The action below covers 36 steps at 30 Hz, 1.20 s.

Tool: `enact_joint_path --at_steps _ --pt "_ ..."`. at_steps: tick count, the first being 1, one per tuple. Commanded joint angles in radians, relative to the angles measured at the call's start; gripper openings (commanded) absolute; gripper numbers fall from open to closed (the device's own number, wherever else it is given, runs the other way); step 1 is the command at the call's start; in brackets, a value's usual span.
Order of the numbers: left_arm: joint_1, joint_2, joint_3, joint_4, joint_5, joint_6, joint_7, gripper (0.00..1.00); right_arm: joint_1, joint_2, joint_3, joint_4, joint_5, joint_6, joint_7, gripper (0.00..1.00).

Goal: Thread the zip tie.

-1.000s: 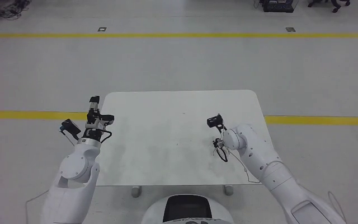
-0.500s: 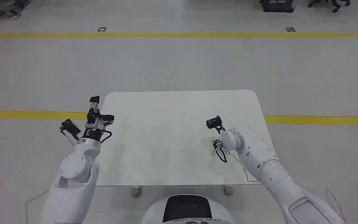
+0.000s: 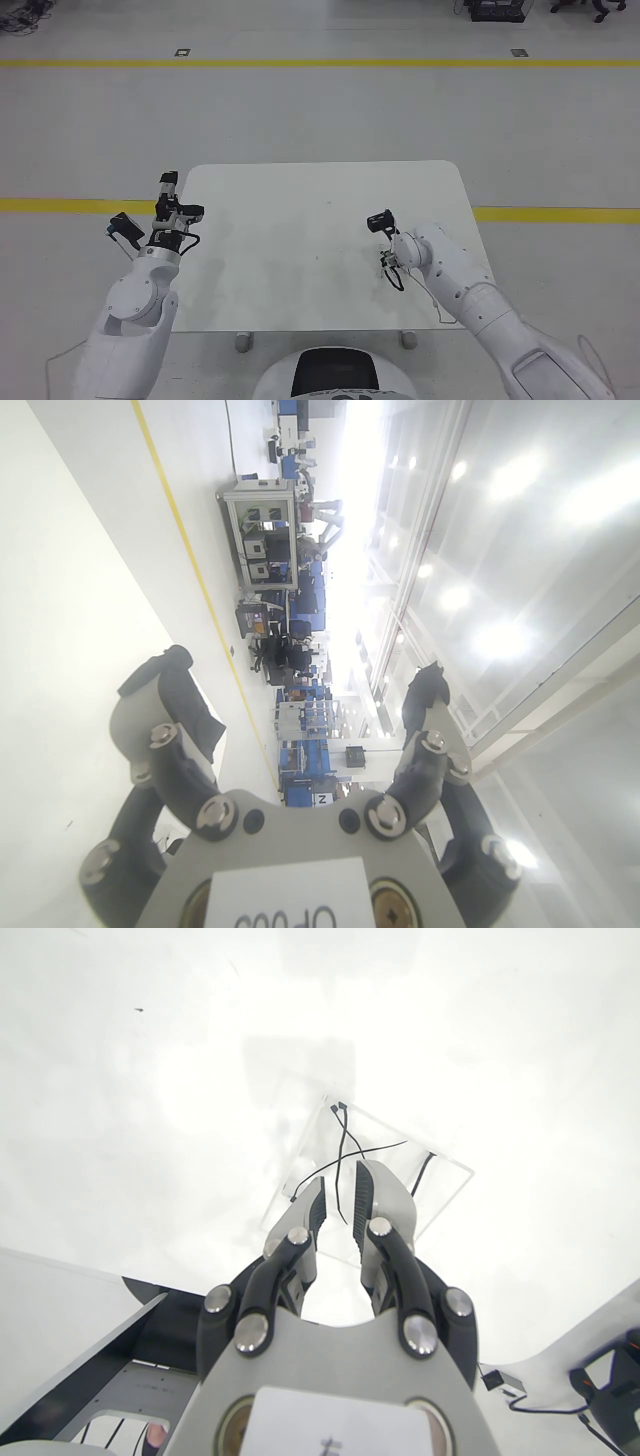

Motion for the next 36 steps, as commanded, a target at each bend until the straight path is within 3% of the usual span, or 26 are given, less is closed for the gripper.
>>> enact_joint_path --at_steps 1,36 --pt "0.000 0.000 0.000 0.000 0.000 0.000 0.000 1.00 0.002 -0.002 -0.002 0.007 0.000 -0.001 0.000 0.14" --pt "0.000 0.000 0.000 0.000 0.000 0.000 0.000 1.00 0.078 -0.059 -0.066 0.187 0.030 -0.015 -0.038 0.13"
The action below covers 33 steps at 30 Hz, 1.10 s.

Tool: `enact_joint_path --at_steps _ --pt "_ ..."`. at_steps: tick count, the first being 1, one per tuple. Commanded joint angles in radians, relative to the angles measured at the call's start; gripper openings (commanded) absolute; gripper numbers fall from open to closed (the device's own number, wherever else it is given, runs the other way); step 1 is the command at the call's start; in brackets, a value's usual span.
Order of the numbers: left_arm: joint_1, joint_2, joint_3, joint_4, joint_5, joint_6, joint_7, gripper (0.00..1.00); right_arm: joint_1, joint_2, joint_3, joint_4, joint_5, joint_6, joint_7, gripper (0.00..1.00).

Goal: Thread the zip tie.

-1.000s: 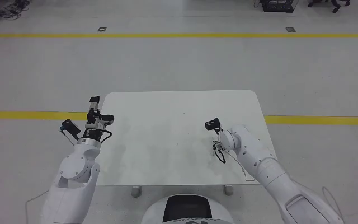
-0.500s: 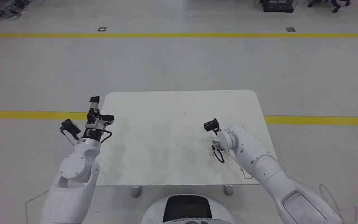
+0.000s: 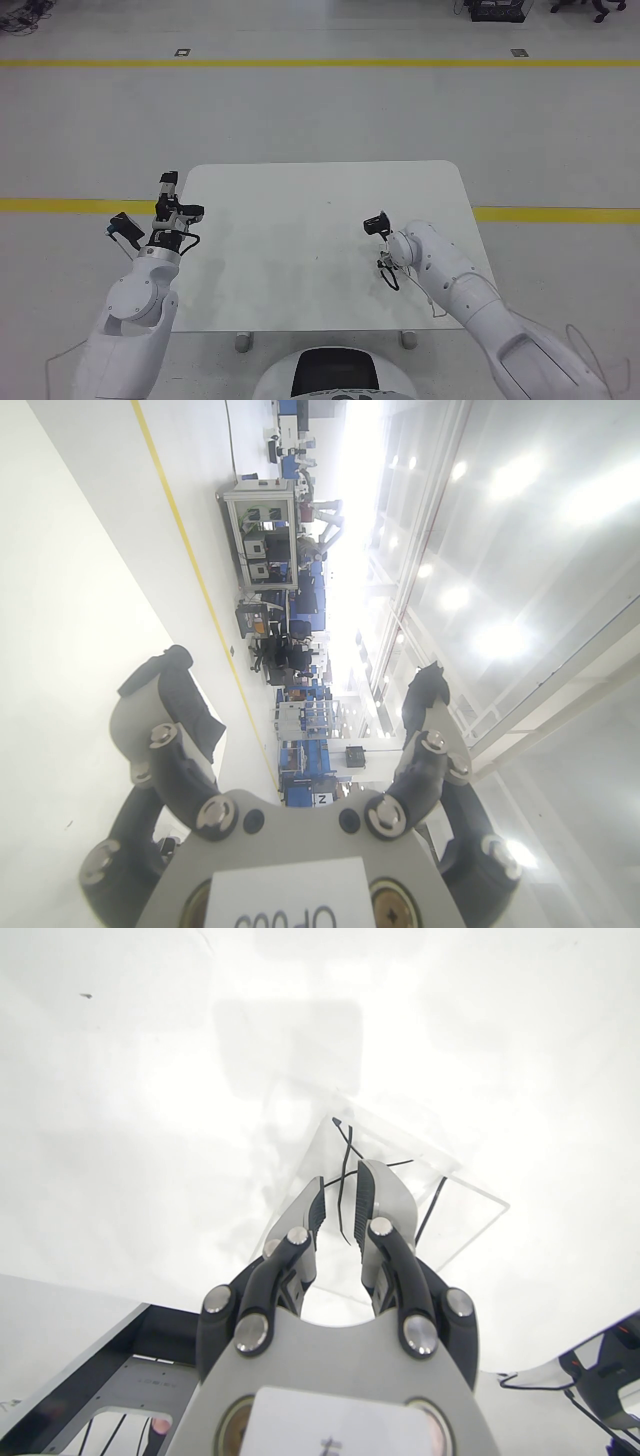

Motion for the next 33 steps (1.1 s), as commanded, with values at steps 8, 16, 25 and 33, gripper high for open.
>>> enact_joint_path --at_steps 8,16,25,33 --pt "0.000 0.000 0.000 0.000 0.000 0.000 0.000 1.00 0.008 -0.009 -0.004 0.020 -0.003 0.002 -0.006 0.08" --pt "0.000 0.000 0.000 0.000 0.000 0.000 0.000 1.00 0.010 -0.014 -0.004 0.033 -0.007 0.002 -0.009 0.10" --pt "0.000 0.000 0.000 0.000 0.000 0.000 0.000 1.00 0.013 -0.020 -0.003 0.045 -0.011 0.002 -0.010 0.00" --pt "0.000 0.000 0.000 0.000 0.000 0.000 0.000 1.00 0.010 -0.017 0.011 0.026 -0.025 0.008 -0.006 0.00"
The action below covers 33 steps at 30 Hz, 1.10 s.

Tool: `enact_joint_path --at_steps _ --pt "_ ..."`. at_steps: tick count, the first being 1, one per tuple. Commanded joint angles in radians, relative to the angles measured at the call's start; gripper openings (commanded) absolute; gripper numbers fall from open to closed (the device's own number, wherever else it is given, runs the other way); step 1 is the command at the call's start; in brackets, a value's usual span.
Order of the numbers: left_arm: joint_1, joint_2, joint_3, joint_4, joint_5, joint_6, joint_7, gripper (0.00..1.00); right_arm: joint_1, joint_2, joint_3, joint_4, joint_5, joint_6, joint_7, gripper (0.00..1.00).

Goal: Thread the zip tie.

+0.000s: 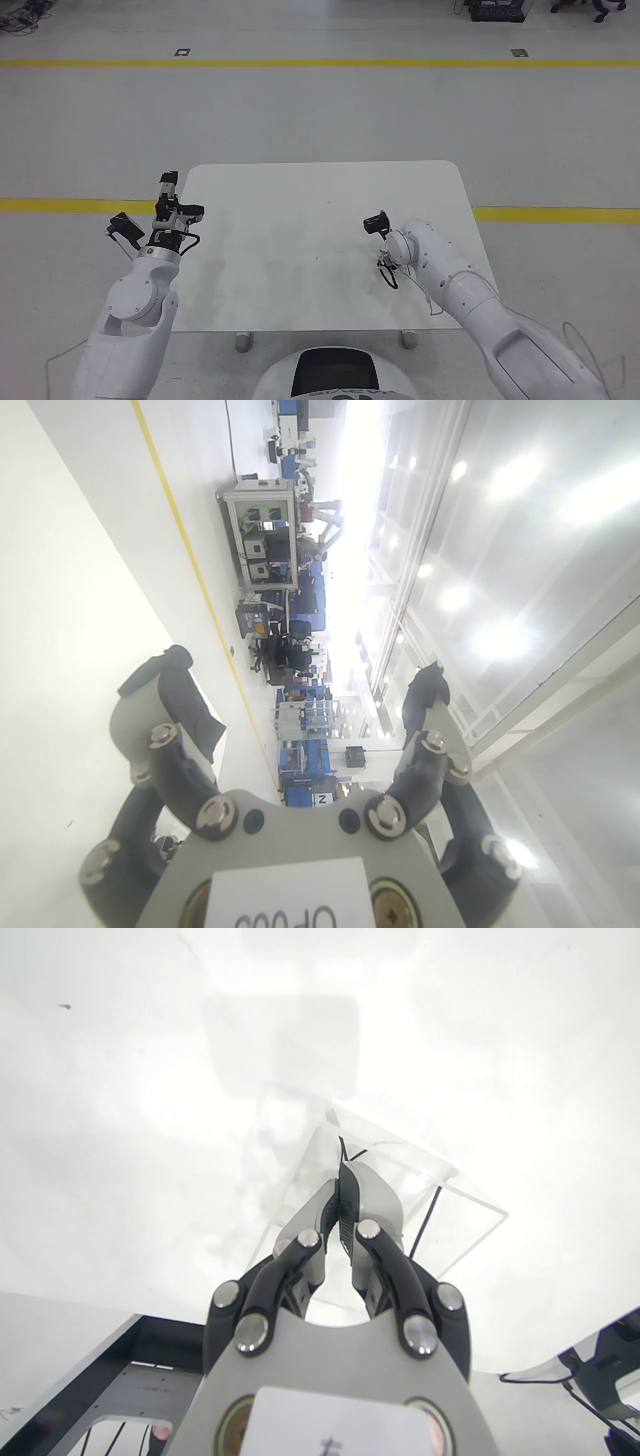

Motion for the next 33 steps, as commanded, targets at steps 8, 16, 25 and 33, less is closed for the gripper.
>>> enact_joint_path --at_steps 8,16,25,33 --pt "0.000 0.000 0.000 0.000 0.000 0.000 0.000 1.00 -0.032 0.019 0.043 -0.075 -0.024 0.000 0.024 0.00" --pt "0.000 0.000 0.000 0.000 0.000 0.000 0.000 1.00 -0.072 0.035 0.081 -0.148 -0.042 -0.003 0.035 0.00" --pt "0.000 0.000 0.000 0.000 0.000 0.000 0.000 1.00 -0.112 0.049 0.121 -0.212 -0.054 -0.002 0.023 0.00" --pt "0.000 0.000 0.000 0.000 0.000 0.000 0.000 1.00 -0.117 0.049 0.138 -0.219 -0.042 0.003 0.000 0.00"
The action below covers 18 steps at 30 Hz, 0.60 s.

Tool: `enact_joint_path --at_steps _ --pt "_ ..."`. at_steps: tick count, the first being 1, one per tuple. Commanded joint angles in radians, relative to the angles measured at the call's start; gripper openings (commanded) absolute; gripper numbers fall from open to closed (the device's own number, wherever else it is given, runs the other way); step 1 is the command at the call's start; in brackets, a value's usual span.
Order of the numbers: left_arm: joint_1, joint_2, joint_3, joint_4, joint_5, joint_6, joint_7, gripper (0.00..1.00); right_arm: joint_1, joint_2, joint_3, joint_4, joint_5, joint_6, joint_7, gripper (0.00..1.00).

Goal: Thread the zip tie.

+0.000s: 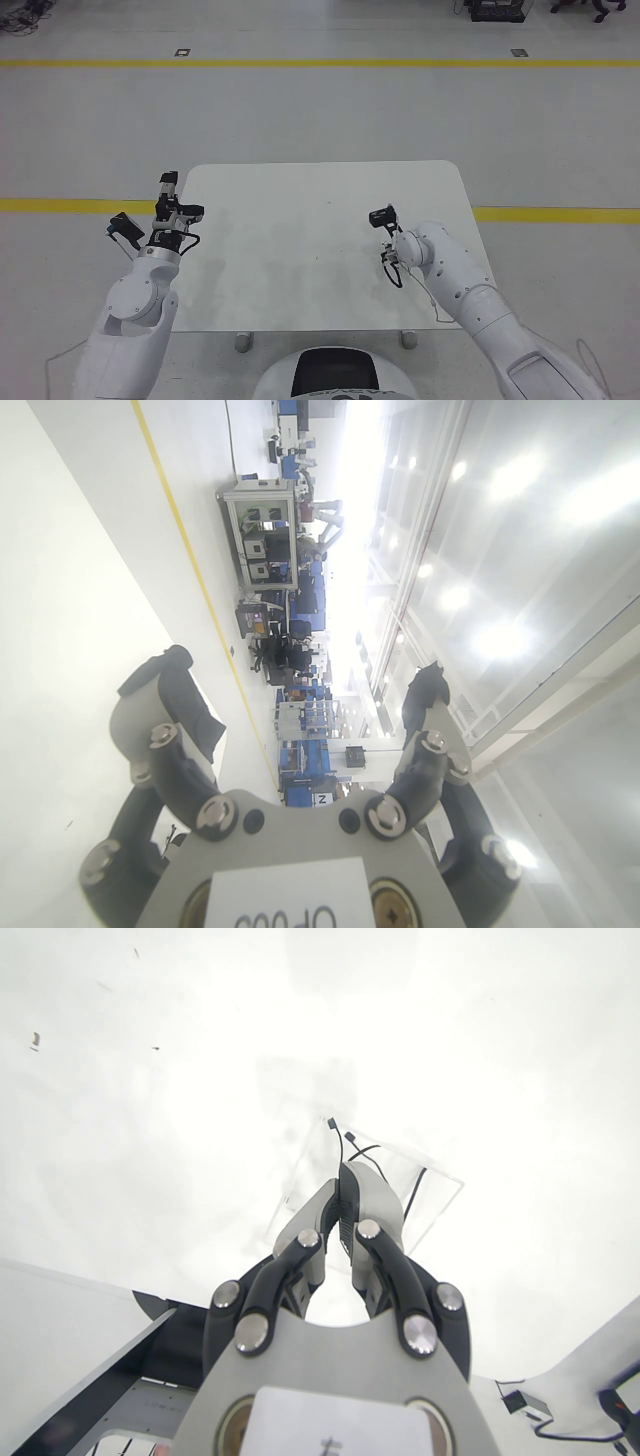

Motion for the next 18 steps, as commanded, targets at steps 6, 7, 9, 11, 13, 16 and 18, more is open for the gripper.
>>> enact_joint_path --at_steps 6,7,9,11,13,16,18 --pt "0.000 0.000 0.000 0.000 0.000 0.000 0.000 1.00 0.012 -0.006 -0.003 0.019 0.011 0.002 -0.012 0.00" --pt "0.000 0.000 0.000 0.000 0.000 0.000 0.000 1.00 0.014 -0.007 -0.004 0.022 0.012 0.003 -0.014 0.00" --pt "0.000 0.000 0.000 0.000 0.000 0.000 0.000 1.00 0.019 -0.010 -0.006 0.031 0.016 0.005 -0.020 0.00" --pt "0.000 0.000 0.000 0.000 0.000 0.000 0.000 1.00 0.024 -0.012 -0.008 0.039 0.020 0.008 -0.027 0.00" --pt "0.000 0.000 0.000 0.000 0.000 0.000 0.000 1.00 0.030 -0.015 -0.010 0.048 0.026 0.012 -0.035 0.00" --pt "0.000 0.000 0.000 0.000 0.000 0.000 0.000 1.00 0.036 -0.019 -0.015 0.054 0.030 0.010 -0.041 0.00" --pt "0.000 0.000 0.000 0.000 0.000 0.000 0.000 1.00 0.037 -0.020 -0.017 0.054 0.028 0.009 -0.042 0.00"
